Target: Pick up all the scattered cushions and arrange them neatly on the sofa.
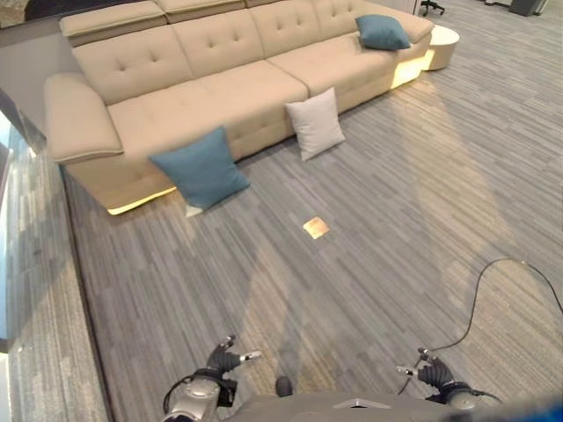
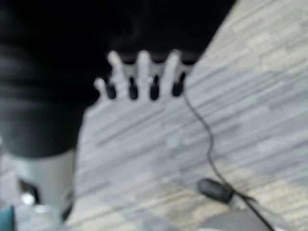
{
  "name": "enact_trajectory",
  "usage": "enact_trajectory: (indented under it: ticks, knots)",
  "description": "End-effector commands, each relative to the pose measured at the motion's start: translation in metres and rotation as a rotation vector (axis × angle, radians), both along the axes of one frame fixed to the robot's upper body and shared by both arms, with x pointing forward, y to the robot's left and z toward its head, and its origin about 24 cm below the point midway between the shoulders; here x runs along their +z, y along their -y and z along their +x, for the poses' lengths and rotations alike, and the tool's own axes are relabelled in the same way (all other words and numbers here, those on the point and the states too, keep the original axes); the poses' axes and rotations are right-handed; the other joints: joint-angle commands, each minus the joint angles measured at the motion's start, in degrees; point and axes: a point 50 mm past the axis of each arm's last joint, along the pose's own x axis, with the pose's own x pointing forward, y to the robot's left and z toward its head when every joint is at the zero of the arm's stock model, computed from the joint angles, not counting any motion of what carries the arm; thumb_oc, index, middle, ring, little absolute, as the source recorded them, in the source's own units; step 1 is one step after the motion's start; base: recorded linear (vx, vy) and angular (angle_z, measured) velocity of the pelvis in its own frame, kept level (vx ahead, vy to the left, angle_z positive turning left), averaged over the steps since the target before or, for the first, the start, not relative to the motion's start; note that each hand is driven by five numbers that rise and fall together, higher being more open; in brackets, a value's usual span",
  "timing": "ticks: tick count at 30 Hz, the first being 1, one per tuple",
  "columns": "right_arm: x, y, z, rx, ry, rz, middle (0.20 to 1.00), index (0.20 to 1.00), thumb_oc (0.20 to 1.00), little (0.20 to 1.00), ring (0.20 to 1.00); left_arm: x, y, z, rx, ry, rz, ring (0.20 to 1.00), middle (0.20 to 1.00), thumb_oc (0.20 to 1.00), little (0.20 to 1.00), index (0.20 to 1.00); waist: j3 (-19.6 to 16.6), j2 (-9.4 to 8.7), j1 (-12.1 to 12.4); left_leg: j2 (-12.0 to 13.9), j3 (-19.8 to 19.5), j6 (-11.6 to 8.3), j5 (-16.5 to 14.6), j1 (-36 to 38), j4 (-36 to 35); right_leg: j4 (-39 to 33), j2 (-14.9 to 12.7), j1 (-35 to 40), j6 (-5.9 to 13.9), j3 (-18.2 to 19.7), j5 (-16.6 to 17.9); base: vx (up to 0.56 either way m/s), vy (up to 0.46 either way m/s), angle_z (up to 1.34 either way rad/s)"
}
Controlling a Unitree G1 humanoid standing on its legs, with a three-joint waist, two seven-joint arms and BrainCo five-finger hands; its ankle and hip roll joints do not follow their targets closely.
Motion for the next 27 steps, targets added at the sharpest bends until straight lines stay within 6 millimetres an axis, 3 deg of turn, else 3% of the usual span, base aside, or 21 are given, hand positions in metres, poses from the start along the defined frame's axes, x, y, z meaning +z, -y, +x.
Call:
enact_trajectory:
  ticks: [1,9,17,22,23,24,27]
  knots:
    - [0.003,-0.003,0.013,0.017,0.045,0.000,1.000,1.000,1.000,1.000,1.000,0.006,0.002,0.025,0.017,0.069,0.017,1.000,1.000,1.000,1.000,1.000,1.42,-1.60,0.58,1.46,1.87,-3.48,-4.05,3.68,0.30,0.14,-2.30,-2.67,3.82,-4.41,3.00,0.00,0.000,0.00]
    - [0.003,-0.004,0.013,0.024,0.052,-0.001,1.000,1.000,1.000,1.000,1.000,0.006,0.002,0.025,0.035,0.073,0.013,1.000,1.000,1.000,1.000,1.000,1.70,-1.84,0.61,1.95,1.82,-3.75,-3.96,3.99,0.30,0.14,-1.85,-2.38,3.62,-4.42,2.61,0.00,-0.017,0.00]
    - [0.010,-0.003,0.028,0.052,0.105,-0.001,1.000,1.000,1.000,1.000,1.000,0.007,0.003,0.028,0.015,0.082,0.022,1.000,1.000,1.000,1.000,1.000,2.44,-2.09,0.66,2.69,1.84,-4.12,-3.37,4.89,0.30,0.14,-1.15,-1.75,2.99,-4.34,1.70,0.01,-0.036,0.01]
    - [0.015,0.000,0.040,0.049,0.139,-0.010,1.000,1.000,1.000,1.000,1.000,0.011,0.008,0.038,0.013,0.113,0.010,1.000,1.000,1.000,1.000,1.000,4.48,-2.98,0.80,2.58,2.19,-5.03,-3.66,-1.09,8.09,0.14,-2.10,-2.28,2.32,-6.03,1.65,-0.05,-0.003,0.26]
    - [0.017,0.003,0.042,0.042,0.145,-0.015,1.000,1.000,1.000,1.000,1.000,0.011,0.009,0.039,0.008,0.116,0.011,1.000,1.000,1.000,1.000,1.000,4.54,-3.13,0.33,3.12,5.50,-5.35,-3.55,-2.72,10.11,0.34,-2.69,-2.51,2.30,-7.47,1.58,-0.02,0.027,0.60]
    - [0.017,0.003,0.042,0.042,0.145,-0.015,1.000,1.000,1.000,1.000,1.000,0.011,0.009,0.039,0.008,0.116,0.011,1.000,1.000,1.000,1.000,1.000,4.52,-3.12,0.33,3.12,5.50,-5.35,-3.56,-2.74,10.13,0.34,-2.69,-2.53,2.30,-7.47,1.58,-0.01,0.054,0.56]
    - [0.020,0.002,0.048,0.061,0.156,-0.017,1.000,1.000,1.000,1.000,1.000,0.011,0.007,0.039,0.015,0.109,0.013,1.000,1.000,1.000,1.000,1.000,3.96,-3.07,-0.08,3.42,10.82,-4.60,-5.12,-3.19,11.50,1.27,-3.32,-2.45,2.39,-9.13,1.16,0.07,0.090,0.40]
